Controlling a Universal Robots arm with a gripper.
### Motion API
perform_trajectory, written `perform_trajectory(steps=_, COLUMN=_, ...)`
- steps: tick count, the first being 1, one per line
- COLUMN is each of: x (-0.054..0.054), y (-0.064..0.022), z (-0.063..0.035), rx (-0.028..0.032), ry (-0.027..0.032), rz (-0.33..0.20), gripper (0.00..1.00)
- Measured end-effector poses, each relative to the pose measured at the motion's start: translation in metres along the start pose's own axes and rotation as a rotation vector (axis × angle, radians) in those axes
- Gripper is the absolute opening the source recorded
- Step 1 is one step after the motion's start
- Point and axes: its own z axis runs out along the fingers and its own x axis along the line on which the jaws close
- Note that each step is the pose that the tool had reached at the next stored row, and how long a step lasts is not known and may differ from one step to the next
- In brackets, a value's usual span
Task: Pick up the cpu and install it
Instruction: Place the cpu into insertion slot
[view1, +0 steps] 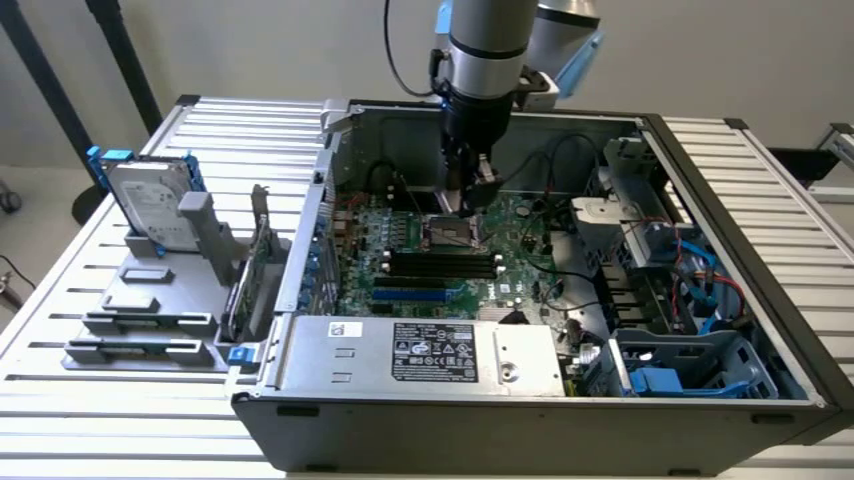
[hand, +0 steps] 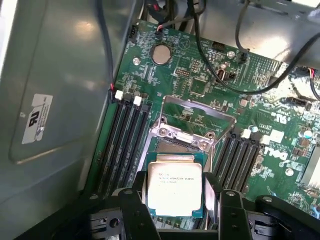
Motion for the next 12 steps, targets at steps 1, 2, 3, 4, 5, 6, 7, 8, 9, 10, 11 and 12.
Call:
perform_trajectory(steps=1, x=-0.0001, y=0.0000, z=0.0008, rx=-0.0006, ry=-0.0001, rz=0.017, gripper=0.55)
perform_trajectory(steps=2, x=-0.0001, y=0.0000, z=0.0016, rx=-0.0012, ry=-0.0001, rz=0.035, gripper=0.55)
perform_trajectory(steps=3, x=-0.0002, y=0.0000, z=0.0025, rx=-0.0019, ry=-0.0001, rz=0.054, gripper=0.55)
perform_trajectory(steps=4, x=-0.0002, y=0.0000, z=0.0033, rx=-0.0026, ry=0.0000, rz=0.072, gripper=0.55)
perform_trajectory(steps=5, x=-0.0003, y=0.0000, z=0.0040, rx=-0.0033, ry=-0.0001, rz=0.089, gripper=0.55)
perform_trajectory(steps=6, x=-0.0003, y=0.0000, z=0.0048, rx=-0.0040, ry=-0.0001, rz=0.107, gripper=0.55)
perform_trajectory(steps=7, x=-0.0004, y=-0.0001, z=0.0056, rx=-0.0047, ry=-0.0001, rz=0.124, gripper=0.55)
perform_trajectory(steps=8, x=-0.0005, y=-0.0001, z=0.0064, rx=-0.0053, ry=-0.0001, rz=0.142, gripper=0.55)
perform_trajectory(steps=9, x=-0.0005, y=-0.0001, z=0.0072, rx=-0.0059, ry=-0.0002, rz=0.159, gripper=0.55)
perform_trajectory(steps=10, x=-0.0006, y=-0.0001, z=0.0081, rx=-0.0065, ry=-0.0003, rz=0.177, gripper=0.55)
perform_trajectory(steps=11, x=-0.0007, y=-0.0001, z=0.0089, rx=-0.0071, ry=-0.0003, rz=0.195, gripper=0.55)
perform_trajectory(steps=12, x=-0.0007, y=-0.0001, z=0.0098, rx=-0.0077, ry=-0.0002, rz=0.212, gripper=0.55)
